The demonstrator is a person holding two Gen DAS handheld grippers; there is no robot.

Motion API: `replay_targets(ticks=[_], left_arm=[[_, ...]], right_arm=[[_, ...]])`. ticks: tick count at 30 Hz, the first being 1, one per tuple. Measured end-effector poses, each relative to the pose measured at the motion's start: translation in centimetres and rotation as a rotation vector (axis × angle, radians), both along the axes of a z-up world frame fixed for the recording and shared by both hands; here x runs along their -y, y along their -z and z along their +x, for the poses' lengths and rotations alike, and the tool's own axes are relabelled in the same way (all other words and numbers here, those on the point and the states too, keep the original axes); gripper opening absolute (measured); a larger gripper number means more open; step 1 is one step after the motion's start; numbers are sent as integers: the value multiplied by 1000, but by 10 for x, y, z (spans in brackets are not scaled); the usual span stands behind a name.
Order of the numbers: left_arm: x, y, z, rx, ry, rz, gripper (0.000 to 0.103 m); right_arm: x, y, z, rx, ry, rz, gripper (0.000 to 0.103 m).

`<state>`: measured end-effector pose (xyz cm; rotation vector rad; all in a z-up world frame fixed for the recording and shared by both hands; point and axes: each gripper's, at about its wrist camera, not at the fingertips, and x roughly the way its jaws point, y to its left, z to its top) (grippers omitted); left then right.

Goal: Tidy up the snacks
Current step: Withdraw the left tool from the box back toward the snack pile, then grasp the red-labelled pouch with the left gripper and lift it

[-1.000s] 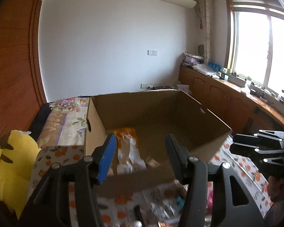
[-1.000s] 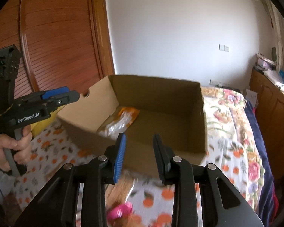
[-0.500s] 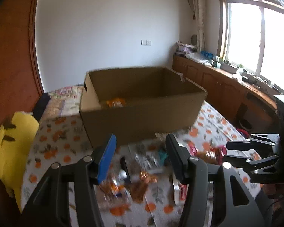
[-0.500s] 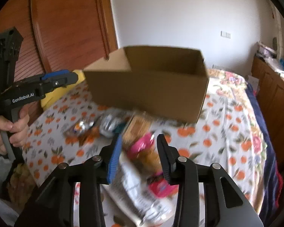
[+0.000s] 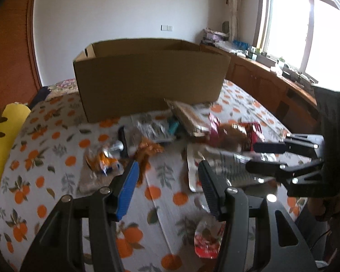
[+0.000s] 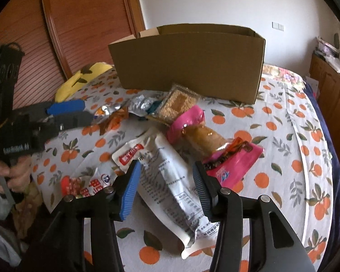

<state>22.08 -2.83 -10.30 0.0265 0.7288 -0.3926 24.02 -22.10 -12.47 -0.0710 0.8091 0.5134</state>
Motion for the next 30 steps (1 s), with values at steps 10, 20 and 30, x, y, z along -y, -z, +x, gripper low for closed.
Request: replay_targets(ticks=[10, 20, 30], left_arm=[[2, 15, -15, -63, 20, -45, 55], [8, 17, -26, -80, 57, -55, 57], [14, 22, -38, -88, 78, -40, 61]], right_arm=[[1, 10, -7, -17, -14, -60, 63], [-3, 16, -11, -1, -43, -157, 74], [-6, 25, 1, -9, -37, -210, 75]])
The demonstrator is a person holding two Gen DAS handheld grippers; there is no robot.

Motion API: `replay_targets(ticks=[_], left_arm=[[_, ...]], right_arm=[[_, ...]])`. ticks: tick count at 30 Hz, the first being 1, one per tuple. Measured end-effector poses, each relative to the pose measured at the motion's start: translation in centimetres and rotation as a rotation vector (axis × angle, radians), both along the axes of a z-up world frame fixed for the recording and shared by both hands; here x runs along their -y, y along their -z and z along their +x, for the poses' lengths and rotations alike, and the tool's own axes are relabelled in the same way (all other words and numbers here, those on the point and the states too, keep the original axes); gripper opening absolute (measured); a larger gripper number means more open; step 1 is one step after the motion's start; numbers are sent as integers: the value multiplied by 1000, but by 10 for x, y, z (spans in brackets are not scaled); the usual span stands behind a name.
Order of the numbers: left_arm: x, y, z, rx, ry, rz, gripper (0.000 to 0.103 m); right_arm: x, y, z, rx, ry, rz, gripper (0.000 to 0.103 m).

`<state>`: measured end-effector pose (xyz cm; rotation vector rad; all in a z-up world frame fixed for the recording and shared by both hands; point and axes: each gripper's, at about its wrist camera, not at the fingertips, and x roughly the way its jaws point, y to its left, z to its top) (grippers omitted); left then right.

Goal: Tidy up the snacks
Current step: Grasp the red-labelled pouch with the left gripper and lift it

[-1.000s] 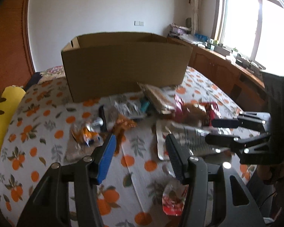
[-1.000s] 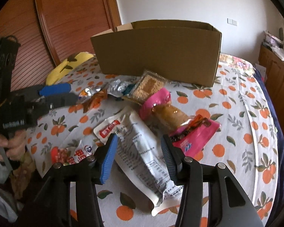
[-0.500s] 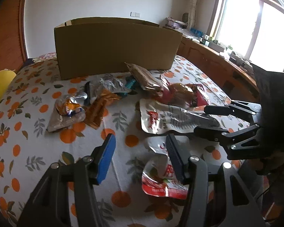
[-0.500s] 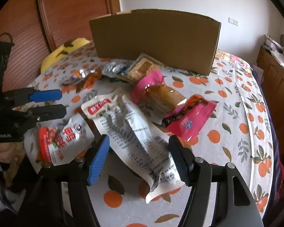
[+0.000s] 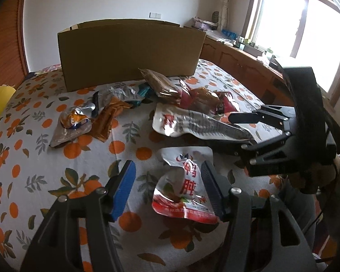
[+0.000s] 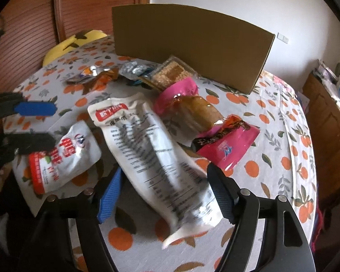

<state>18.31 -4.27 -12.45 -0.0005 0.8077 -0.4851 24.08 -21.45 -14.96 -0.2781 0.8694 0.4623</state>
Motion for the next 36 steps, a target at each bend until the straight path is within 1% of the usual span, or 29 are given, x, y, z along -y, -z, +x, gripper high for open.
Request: replay_targets(ticks=[3, 7, 8, 10, 14, 18, 22, 24, 28, 29, 31, 32, 33, 34, 35, 36], left_arm=[[5, 4, -1, -6, 11, 16, 63], [12, 10, 0, -16, 21, 49, 64], [14, 11, 0, -18, 22, 56, 64], [18, 15, 1, -30, 30, 73, 65], [26, 16, 1, -8, 41, 110, 69], [37, 19, -2, 37, 60, 177, 70], [38, 19, 0, 40, 64, 175, 72], [39, 19, 2, 33, 52, 180, 77], [40, 18, 3, 18, 46, 182, 76], [41, 18, 2, 17, 47, 181, 74], [41, 17, -1, 21, 55, 176, 66], [41, 17, -4, 25, 61, 176, 56], [41, 16, -6, 26, 63, 177, 54], [41, 15, -8, 21, 65, 175, 53], [40, 15, -12, 21, 69, 168, 40], [37, 14, -15, 25, 72, 160, 39]], right_arm=[[3, 1, 1, -12, -1, 21, 73], [3, 1, -1, 6, 8, 29, 63], [3, 1, -2, 9, 5, 29, 62], [4, 1, -2, 12, 3, 34, 61], [2, 1, -4, 27, 4, 24, 60], [3, 2, -3, 22, 8, 33, 60], [3, 2, -3, 27, 11, 30, 60], [3, 2, -4, 32, 12, 27, 60], [3, 2, -4, 33, 13, 28, 60], [3, 2, -4, 33, 13, 28, 60], [3, 2, -4, 34, 13, 27, 60], [3, 2, -4, 34, 13, 27, 60], [3, 2, -4, 34, 13, 28, 60], [3, 2, -4, 35, 13, 28, 60], [2, 2, -4, 35, 13, 29, 60], [2, 2, -4, 35, 13, 28, 60]])
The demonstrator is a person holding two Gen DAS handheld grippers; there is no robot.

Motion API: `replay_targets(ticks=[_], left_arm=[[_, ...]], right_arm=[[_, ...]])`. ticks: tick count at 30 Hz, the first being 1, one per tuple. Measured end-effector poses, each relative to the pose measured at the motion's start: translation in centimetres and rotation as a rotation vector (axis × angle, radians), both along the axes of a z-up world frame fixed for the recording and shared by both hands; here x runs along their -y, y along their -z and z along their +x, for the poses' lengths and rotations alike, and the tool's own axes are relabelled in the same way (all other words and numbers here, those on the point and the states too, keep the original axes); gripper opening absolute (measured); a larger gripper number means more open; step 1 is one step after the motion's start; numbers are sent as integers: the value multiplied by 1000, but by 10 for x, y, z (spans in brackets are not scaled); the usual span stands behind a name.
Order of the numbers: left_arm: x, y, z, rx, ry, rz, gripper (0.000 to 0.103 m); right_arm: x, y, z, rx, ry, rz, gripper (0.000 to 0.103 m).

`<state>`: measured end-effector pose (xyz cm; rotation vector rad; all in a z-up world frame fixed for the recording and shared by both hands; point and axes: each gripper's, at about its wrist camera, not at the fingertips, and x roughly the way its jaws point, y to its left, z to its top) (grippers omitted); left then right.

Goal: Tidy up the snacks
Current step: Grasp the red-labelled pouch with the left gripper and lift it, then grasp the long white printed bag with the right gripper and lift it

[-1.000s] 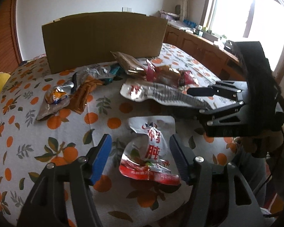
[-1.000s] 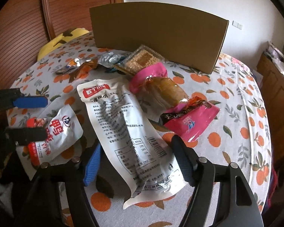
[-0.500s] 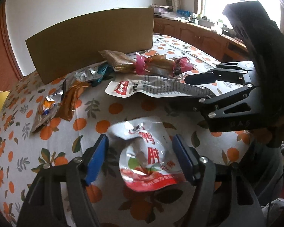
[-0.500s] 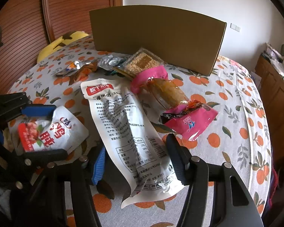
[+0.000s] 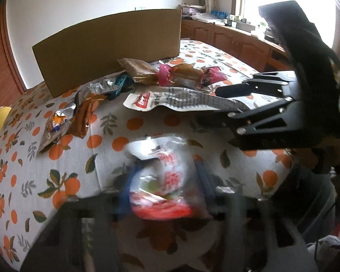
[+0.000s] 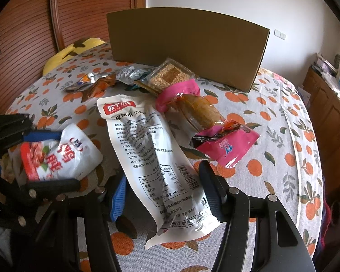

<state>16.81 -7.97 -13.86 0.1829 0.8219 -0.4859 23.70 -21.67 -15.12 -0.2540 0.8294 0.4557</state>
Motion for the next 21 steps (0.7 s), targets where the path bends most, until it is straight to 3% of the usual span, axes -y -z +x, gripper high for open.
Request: replay_targets(ticks=[2, 9, 21], left_arm=[[-5, -3, -3, 11, -15, -13, 32], [-13, -11, -8, 30, -26, -23, 26], [-30, -29, -15, 99, -64, -61, 23]], right_arm=[[0, 0, -1, 0, 0, 0, 60], [0, 0, 0, -1, 1, 0, 60], [0, 0, 0, -3, 2, 2, 60]])
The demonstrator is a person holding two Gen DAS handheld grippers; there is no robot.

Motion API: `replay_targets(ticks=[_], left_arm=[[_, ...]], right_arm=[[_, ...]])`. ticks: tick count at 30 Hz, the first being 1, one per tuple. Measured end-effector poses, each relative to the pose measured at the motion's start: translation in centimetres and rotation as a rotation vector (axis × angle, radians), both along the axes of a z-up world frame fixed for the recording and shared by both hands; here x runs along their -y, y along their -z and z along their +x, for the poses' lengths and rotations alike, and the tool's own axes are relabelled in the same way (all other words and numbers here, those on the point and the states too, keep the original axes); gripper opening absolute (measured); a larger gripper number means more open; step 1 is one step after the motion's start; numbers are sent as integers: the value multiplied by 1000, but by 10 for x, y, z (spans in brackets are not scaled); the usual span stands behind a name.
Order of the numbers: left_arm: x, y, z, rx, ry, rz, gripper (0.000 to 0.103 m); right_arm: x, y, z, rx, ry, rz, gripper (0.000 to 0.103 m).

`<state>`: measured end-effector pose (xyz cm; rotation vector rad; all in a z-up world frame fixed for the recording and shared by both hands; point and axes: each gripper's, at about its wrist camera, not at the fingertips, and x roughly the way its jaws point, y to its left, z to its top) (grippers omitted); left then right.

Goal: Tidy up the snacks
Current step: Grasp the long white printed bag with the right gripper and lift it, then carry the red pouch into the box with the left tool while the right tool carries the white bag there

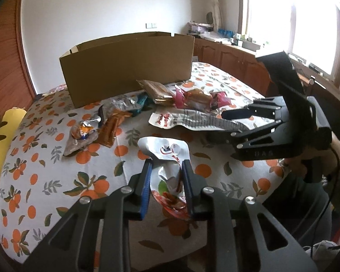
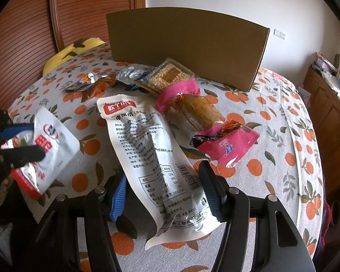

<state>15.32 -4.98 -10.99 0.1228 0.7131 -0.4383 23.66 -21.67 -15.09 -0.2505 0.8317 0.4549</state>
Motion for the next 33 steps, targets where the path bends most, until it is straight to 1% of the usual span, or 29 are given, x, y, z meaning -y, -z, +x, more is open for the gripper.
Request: replay_targets(ticks=[10, 11, 12, 13, 14, 15, 17, 19, 23, 33], left_arm=[[-11, -5, -3, 17, -23, -20, 23], [-13, -6, -4, 20, -28, -22, 23], [-15, -7, -4, 22, -32, -25, 23], [-16, -7, -4, 24, -36, -28, 23], [-17, -8, -4, 25, -40, -30, 23], [-19, -9, -3, 26, -44, -34, 23], [-23, -10, -3, 29, -53, -43, 23], [-26, -12, -1, 34, -59, -47, 23], [-29, -15, 0, 48, -72, -51, 23], [-37, -24, 5, 80, -97, -70, 23]], right_arm=[[-2, -1, 4, -19, 11, -6, 60], [-2, -1, 4, -21, 14, -1, 59], [-3, -2, 3, -17, 16, 0, 57], [-4, -2, 1, -6, 19, -7, 46], [-7, -4, -2, 20, 24, -33, 33], [-9, -4, -3, 35, 28, -53, 31], [-11, -7, -8, 61, 10, -42, 24], [-14, -10, -13, 87, 11, -54, 22], [-14, -17, -21, 107, 13, -10, 19], [-19, -41, -40, 163, -1, 41, 19]])
